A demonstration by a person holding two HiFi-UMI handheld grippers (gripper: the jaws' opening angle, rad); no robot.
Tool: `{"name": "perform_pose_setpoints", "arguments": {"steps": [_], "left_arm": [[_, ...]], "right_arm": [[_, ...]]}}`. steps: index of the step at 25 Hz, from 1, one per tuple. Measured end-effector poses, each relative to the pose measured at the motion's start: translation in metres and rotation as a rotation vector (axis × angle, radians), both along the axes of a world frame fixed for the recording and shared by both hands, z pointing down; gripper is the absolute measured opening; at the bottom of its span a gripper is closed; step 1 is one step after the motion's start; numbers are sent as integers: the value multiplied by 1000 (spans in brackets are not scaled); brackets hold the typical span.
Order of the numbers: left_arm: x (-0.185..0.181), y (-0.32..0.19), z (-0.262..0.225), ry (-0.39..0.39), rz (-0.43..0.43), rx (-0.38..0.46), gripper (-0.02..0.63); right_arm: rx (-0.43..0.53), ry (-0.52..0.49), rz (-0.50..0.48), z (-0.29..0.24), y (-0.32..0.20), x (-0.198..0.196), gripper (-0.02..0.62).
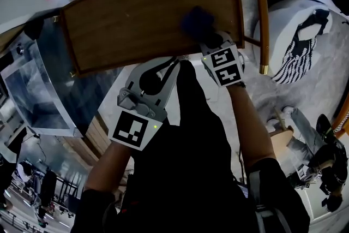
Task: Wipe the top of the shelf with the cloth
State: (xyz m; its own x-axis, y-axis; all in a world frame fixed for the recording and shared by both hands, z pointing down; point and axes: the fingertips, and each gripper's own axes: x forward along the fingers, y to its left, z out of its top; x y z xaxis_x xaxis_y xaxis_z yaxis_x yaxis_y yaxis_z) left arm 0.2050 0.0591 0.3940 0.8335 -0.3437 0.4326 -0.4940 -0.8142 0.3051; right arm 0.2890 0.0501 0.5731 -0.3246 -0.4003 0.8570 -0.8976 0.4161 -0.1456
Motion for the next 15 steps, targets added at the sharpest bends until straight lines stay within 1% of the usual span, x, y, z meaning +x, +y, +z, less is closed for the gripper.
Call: {"name": "perform_pose_setpoints", "arguments": {"steps": [8,12,15], "left_arm": [[18,-3,-3,6,26,1,26],[18,-8,-7,18,25,14,26],[13,-13,-10,26,13,14,26]], "right_arm": [[-6,33,47,-1,1,32,54],[-13,62,53,-2,0,38,54],[-10,75,47,-4,-2,36,54]]}}
